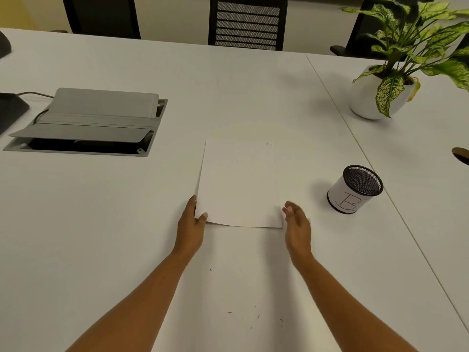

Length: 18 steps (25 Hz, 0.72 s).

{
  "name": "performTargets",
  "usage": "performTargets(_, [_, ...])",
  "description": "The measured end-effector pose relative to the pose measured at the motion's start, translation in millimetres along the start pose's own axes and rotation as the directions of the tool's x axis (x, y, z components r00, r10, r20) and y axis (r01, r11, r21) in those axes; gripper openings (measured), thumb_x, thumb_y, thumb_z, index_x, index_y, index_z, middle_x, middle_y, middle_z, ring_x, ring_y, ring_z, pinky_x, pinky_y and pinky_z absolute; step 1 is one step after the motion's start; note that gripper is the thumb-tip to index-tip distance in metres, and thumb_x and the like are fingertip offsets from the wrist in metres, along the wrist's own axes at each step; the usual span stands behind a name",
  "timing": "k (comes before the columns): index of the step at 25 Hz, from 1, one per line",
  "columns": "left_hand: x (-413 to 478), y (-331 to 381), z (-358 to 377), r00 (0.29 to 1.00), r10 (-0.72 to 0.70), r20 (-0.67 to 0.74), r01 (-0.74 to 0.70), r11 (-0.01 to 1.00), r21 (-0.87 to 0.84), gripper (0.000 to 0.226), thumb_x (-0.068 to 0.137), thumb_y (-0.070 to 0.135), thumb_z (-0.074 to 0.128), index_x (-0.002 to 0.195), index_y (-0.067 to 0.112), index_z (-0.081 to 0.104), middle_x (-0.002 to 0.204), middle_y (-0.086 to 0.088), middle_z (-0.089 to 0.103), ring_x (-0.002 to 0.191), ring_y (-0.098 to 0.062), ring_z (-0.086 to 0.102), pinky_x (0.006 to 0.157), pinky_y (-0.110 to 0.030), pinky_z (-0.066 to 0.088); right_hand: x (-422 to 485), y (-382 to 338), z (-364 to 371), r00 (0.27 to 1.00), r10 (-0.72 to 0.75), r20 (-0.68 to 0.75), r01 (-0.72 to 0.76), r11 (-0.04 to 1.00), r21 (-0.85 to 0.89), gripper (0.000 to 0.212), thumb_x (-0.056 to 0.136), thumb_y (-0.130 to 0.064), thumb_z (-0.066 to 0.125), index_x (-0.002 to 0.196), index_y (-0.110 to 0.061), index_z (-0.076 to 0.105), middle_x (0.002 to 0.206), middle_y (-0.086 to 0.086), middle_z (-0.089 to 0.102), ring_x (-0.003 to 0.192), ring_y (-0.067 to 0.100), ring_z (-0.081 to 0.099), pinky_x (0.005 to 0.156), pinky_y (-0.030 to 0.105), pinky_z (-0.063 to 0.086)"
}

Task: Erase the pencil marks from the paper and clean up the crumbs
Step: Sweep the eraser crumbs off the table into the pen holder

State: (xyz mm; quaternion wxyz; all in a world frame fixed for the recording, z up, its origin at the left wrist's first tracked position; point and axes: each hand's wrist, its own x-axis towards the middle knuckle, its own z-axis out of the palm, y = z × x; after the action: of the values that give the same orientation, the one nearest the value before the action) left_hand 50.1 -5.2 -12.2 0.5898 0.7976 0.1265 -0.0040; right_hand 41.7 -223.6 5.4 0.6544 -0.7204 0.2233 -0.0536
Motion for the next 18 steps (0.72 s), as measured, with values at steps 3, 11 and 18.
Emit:
performTargets(3, [-19.7, -18.8, 1.8, 0.992, 0.124, -0.001, -0.108, 0.874, 0.474, 0.06, 0.097, 0.027, 0.039, 0.146, 0.006, 0.012, 0.154, -0.011, 0.015, 0.143, -0.022, 0.009, 0.115, -0.033, 0.01, -41.6, 20.3, -15.0, 0.976, -0.207, 0.074, 0.218, 0.955, -0.202, 0.027, 0.095, -0.021, 0.04, 0.118, -0.016, 0.053, 0.123, 0.0, 0.056, 0.117, 0.013, 0.049, 0.098, 0.025, 0.035])
performTargets(11, [-101.2, -42.0, 17.7, 0.945, 0.137, 0.298, -0.321, 0.573, 0.755, 0.067, 0.098, 0.05, 0.008, 0.135, 0.003, 0.037, 0.14, -0.01, 0.041, 0.14, -0.018, 0.012, 0.11, -0.034, 0.005, -91.3, 59.3, -41.0, 0.665, -0.111, 0.738, 0.712, 0.393, -0.582, 0.075, 0.076, -0.065, -0.012, 0.138, -0.025, -0.005, 0.147, -0.011, -0.011, 0.138, 0.002, -0.009, 0.104, 0.008, -0.02])
performTargets(18, [-155.2, -37.2, 39.0, 0.803, 0.214, 0.556, -0.524, 0.697, 0.49, 0.07, 0.081, 0.071, -0.009, 0.139, 0.031, -0.013, 0.148, 0.018, -0.011, 0.139, 0.002, -0.01, 0.113, -0.019, -0.009, -125.9, 40.9, -77.8, 0.776, -0.03, 0.631, 0.177, 0.969, -0.171, 0.026, 0.092, -0.025, 0.044, 0.109, -0.025, 0.064, 0.118, -0.021, 0.059, 0.117, -0.001, 0.05, 0.107, 0.02, 0.032])
